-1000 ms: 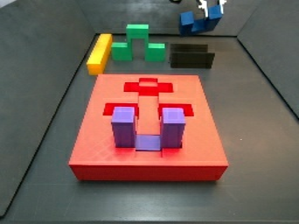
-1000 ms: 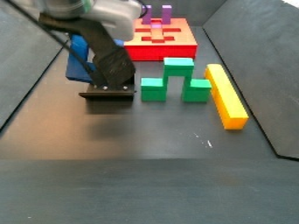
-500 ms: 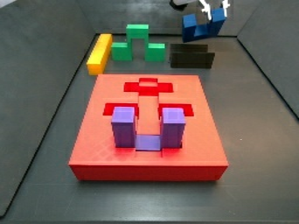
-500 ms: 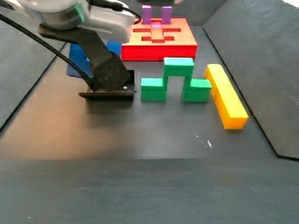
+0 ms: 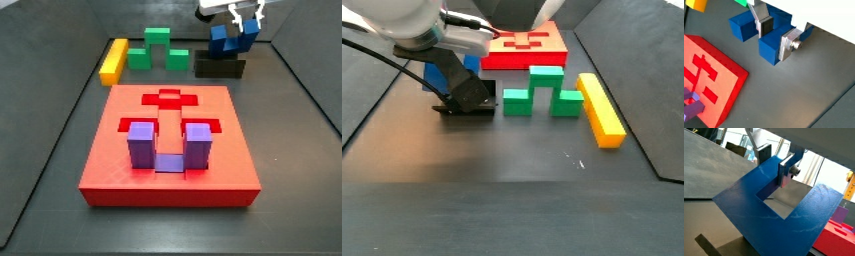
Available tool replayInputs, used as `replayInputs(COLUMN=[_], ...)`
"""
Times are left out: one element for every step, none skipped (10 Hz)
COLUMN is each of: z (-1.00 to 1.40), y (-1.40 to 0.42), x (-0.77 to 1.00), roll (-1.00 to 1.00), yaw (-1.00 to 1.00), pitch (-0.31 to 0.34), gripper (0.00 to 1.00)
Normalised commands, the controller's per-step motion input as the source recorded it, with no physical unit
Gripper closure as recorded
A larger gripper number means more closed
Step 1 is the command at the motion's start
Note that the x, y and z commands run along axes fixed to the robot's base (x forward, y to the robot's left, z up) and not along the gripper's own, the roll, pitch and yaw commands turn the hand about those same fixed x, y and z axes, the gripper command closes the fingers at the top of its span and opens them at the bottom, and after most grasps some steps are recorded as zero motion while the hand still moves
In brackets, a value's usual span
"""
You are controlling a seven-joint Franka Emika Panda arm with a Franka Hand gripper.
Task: Pick up the blue object. Move up. Place the blue object on the fixture. Regrasp the blue object. Move to above the board. Insert the blue object.
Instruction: Place the blue object on the fixture.
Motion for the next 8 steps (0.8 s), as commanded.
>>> replayInputs(z=[-0.27,-0.25,-0.13,-0.1,-0.13,-0.01,-0.05,-0.06], y=[-0.02,-0.06,-0.02,-0.03,0.0,0.0,0.0,0.0], x=[0.02,0.03,0.02,0.0,0.03,0.0,0.0,-0.01], roll=[0.67,0.57,0.06,0.0,0.16,0.58,0.35,0.13], yaw=[0.07,0.28,0.3,0.12,0.12,0.09,0.0,-0.01], pitch=[0.123,0.12,0.0,0.0,0.131,0.337,0.28,0.106], gripper=[1.0,1.0,1.0,1.0,1.0,1.0,1.0,1.0])
